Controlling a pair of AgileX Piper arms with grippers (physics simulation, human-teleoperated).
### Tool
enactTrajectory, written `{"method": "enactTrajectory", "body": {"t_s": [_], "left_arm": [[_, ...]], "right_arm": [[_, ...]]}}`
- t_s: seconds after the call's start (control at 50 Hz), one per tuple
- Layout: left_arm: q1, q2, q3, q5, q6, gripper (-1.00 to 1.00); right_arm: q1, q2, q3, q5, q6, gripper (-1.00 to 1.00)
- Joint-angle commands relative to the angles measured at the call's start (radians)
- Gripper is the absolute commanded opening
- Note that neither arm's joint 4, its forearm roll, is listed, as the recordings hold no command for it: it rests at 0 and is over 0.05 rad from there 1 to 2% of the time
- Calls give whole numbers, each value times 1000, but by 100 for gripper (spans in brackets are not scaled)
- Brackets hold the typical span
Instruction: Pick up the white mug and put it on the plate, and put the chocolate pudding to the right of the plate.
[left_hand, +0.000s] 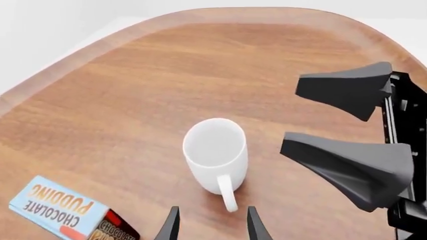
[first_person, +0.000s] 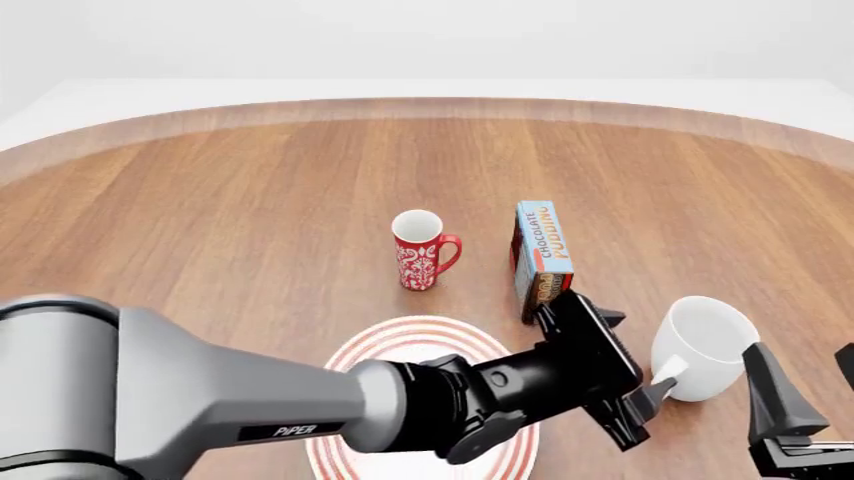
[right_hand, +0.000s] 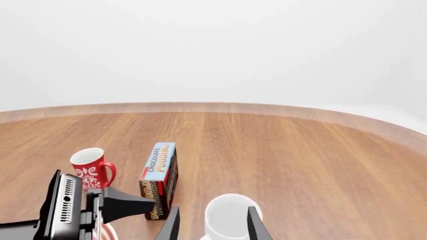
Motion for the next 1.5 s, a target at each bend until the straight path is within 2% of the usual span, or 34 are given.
{"method": "enactTrajectory", "body": {"t_s": [0.02, 0.2, 1.5], "left_arm": [[0, 21, -24, 4, -10, 100], [-2, 25, -30, -3, -23, 100], [-18, 127, -107, -28, -98, 100]], "right_arm": [[0, 2, 0, -2, 1, 100], [-1, -36, -1, 37, 2, 100], [-1, -37, -1, 38, 3, 100]]}}
